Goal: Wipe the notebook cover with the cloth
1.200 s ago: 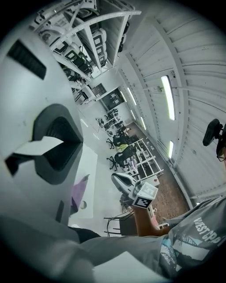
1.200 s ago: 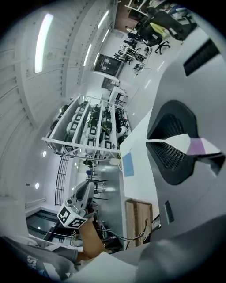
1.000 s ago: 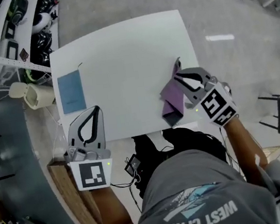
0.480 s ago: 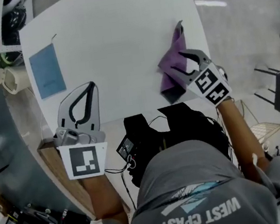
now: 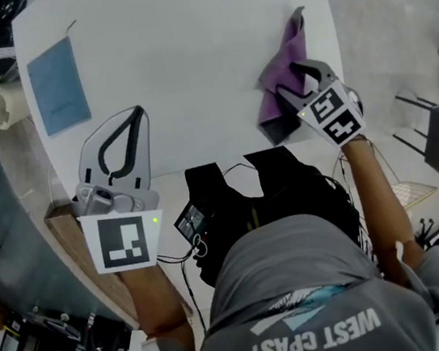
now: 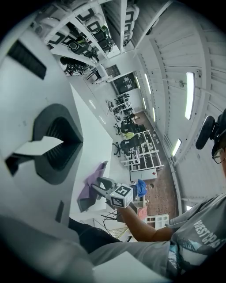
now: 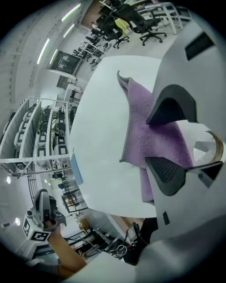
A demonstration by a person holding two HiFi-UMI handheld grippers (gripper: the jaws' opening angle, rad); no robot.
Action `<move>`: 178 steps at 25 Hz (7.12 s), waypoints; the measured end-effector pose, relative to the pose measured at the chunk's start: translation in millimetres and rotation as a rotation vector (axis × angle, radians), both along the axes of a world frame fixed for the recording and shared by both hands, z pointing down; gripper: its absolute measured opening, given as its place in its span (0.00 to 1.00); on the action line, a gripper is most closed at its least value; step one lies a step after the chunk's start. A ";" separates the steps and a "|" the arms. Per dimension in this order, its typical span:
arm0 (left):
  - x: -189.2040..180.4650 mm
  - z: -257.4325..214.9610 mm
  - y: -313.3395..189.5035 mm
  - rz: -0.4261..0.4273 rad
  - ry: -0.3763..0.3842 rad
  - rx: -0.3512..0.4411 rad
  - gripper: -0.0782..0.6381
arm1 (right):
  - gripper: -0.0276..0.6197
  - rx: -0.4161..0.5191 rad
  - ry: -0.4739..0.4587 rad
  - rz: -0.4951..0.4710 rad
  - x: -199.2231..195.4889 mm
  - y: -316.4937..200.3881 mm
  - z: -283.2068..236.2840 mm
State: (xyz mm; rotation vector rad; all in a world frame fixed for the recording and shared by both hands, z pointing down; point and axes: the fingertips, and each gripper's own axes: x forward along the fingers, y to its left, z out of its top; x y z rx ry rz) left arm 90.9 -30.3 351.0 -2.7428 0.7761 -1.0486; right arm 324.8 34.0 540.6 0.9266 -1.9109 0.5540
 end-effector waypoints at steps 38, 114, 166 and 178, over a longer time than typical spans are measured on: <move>-287.7 -55.4 -29.0 -0.385 0.003 0.091 0.11 | 0.15 0.198 -0.194 -0.389 -345.4 -142.6 -107.5; -315.9 17.6 -106.9 -0.292 0.000 0.030 0.11 | 0.15 0.099 -0.129 -0.462 -439.8 -195.5 -25.0; -312.5 32.4 -110.7 -0.255 -0.001 0.029 0.11 | 0.15 0.107 -0.083 -0.319 -405.2 -242.9 -19.6; -311.2 32.1 -111.4 -0.244 -0.008 0.030 0.11 | 0.15 0.127 -0.146 -0.435 -499.1 -267.5 -18.9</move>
